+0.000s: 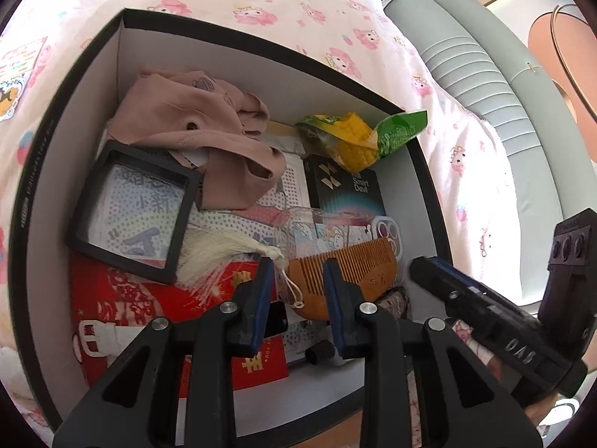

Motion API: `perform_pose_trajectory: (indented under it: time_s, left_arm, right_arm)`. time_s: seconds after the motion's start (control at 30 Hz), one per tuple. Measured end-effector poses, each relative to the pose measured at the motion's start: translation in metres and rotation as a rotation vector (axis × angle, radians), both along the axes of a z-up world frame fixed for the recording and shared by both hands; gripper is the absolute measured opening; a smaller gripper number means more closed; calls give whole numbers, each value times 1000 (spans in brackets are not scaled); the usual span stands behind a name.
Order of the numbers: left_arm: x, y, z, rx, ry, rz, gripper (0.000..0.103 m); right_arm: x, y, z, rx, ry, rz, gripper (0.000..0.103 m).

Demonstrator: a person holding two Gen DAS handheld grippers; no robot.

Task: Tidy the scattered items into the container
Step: 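Lower the comb into the box and open the left gripper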

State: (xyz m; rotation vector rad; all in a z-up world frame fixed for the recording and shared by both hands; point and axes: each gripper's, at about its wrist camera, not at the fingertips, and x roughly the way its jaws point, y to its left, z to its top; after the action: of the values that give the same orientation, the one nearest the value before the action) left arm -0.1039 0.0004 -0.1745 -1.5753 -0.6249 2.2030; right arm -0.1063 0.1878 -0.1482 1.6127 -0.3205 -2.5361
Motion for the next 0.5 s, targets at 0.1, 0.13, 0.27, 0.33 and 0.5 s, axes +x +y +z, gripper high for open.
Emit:
perform_pose_trajectory:
  time_s: [0.1, 0.13, 0.27, 0.33, 0.5]
  left_arm:
    - [-2, 3, 3, -17, 15, 20, 26]
    - [0, 3, 4, -21, 22, 25, 26]
    - [1, -1, 1, 4, 6, 22, 26]
    - [0, 2, -3, 26, -19, -4, 26]
    - [-3, 20, -9, 70, -41, -78, 26]
  right_arm:
    - [0, -8, -6, 29, -21, 16, 42]
    - [1, -10, -7, 43, -24, 16, 42]
    - [7, -19, 2, 132, 39, 34, 42]
    - [7, -21, 4, 163, 53, 40, 42]
    - [2, -16, -7, 131, 13, 34, 42]
